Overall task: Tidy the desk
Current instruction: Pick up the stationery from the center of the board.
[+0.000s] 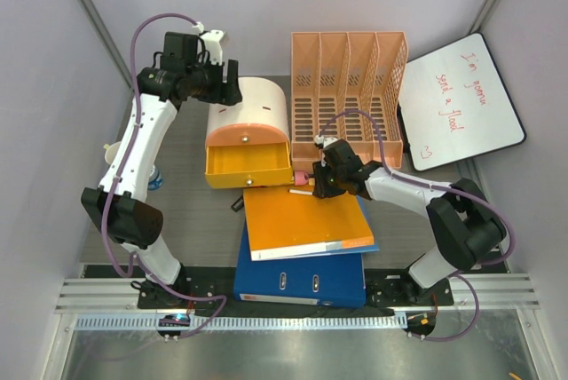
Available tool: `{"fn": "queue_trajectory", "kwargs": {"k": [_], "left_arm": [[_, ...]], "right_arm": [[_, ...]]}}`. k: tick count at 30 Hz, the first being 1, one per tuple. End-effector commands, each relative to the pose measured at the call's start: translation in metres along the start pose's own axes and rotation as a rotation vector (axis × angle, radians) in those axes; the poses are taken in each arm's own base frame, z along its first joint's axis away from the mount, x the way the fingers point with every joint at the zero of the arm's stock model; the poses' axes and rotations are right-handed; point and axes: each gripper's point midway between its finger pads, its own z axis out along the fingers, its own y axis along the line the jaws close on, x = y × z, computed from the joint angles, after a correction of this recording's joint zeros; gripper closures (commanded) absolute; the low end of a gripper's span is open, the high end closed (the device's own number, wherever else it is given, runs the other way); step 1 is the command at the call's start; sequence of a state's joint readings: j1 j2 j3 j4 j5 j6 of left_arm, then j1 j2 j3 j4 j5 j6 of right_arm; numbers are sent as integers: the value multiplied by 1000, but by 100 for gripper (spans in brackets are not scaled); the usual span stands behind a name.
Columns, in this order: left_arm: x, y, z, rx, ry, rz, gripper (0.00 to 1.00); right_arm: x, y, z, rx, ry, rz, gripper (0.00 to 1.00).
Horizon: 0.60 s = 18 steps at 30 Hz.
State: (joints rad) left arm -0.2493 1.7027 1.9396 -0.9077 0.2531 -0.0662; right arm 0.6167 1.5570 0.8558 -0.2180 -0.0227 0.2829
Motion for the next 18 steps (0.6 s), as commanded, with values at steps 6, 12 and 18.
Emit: {"fn": "queue_trajectory", "kwargs": {"k": [6,12,18], "left_arm": [[-13,-3,-8,-1,-59,32,28],[-14,-2,-7,-2,-61,28,28],[-15,-2,-8,-2,-63,28,28]], "right_arm": [[13,19,-31,-106,40,-5,68],[24,26,-43,-136,57,7,74],[28,31,-55,-145,63,15,82]]}}
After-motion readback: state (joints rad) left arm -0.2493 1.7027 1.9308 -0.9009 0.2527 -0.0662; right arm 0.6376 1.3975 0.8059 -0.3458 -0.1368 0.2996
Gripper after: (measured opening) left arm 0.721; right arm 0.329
